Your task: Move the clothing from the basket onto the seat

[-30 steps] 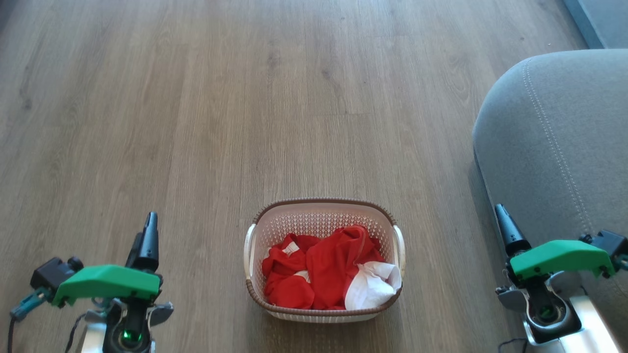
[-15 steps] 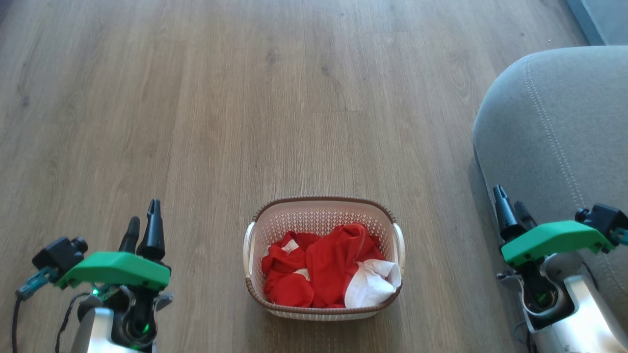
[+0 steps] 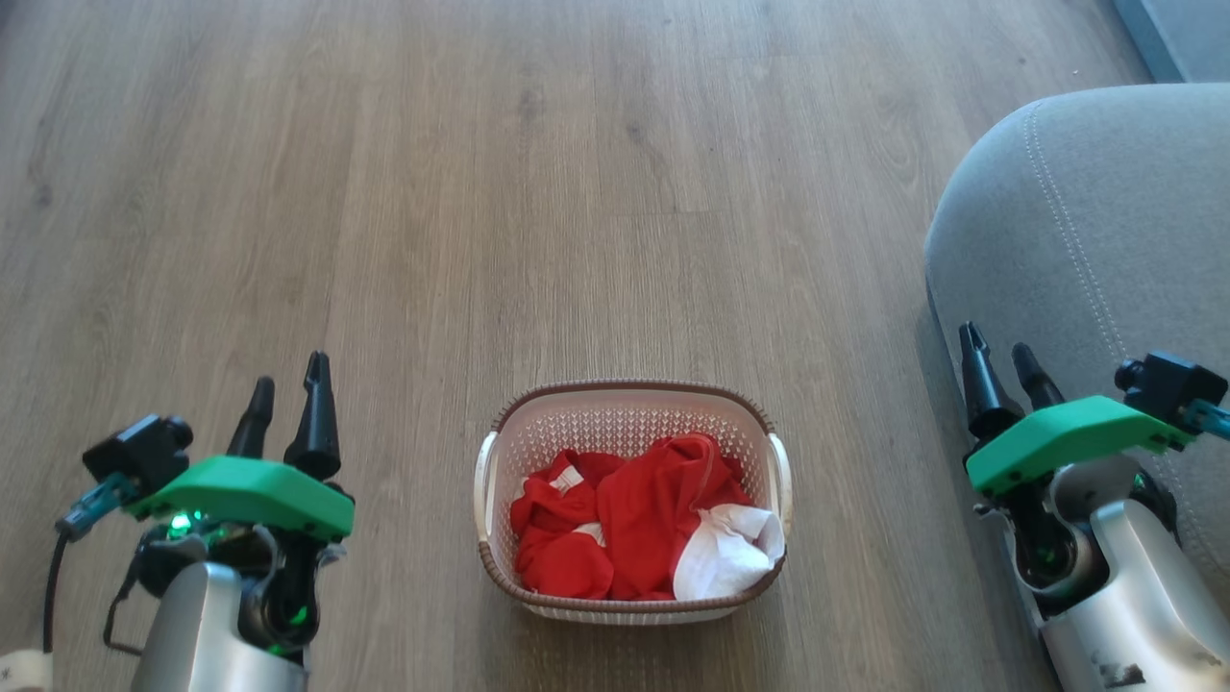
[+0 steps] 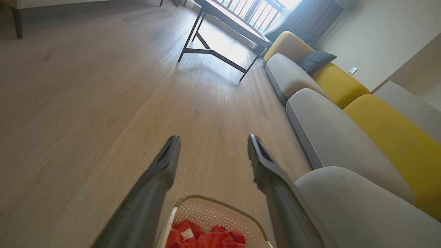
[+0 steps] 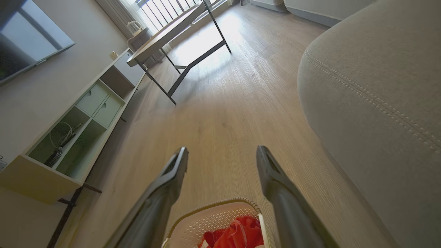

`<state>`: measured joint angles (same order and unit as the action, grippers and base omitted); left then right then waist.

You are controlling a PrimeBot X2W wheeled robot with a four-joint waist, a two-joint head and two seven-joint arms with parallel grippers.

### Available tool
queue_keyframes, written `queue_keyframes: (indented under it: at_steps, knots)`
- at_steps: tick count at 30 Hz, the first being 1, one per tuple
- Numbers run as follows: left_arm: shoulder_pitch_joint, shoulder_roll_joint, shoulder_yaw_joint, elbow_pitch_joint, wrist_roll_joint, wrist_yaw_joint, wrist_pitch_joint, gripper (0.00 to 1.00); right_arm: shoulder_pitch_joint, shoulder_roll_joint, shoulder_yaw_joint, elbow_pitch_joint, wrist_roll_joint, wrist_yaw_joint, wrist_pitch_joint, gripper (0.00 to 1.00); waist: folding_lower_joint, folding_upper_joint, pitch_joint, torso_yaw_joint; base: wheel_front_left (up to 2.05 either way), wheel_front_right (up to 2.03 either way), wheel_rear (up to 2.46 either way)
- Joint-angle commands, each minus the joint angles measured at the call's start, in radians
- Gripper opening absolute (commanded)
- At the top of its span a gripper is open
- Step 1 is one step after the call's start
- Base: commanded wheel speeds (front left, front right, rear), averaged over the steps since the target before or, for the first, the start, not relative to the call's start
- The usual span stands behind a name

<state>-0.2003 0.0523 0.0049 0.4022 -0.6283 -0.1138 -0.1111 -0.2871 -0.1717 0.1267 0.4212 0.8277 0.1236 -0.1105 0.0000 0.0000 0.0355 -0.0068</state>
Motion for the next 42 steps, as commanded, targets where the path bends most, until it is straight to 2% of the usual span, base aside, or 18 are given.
queue_keyframes:
  at_steps: [1,42]
  knots:
    - [-0.069,0.024,0.011,-0.041,0.046,0.004,-0.019,1.00,-0.068,-0.027,0.019,-0.035,-0.044,0.005,-0.019,1.00,0.0000,0.0000,0.002,-0.002,0.00,0.00,0.00]
    - [-0.172,0.026,-0.005,-0.019,0.548,0.039,-0.139,1.00,-0.191,-0.092,0.125,-0.060,-0.465,0.007,-0.139,1.00,0.0000,0.0000,0.021,-0.007,0.00,0.00,0.00]
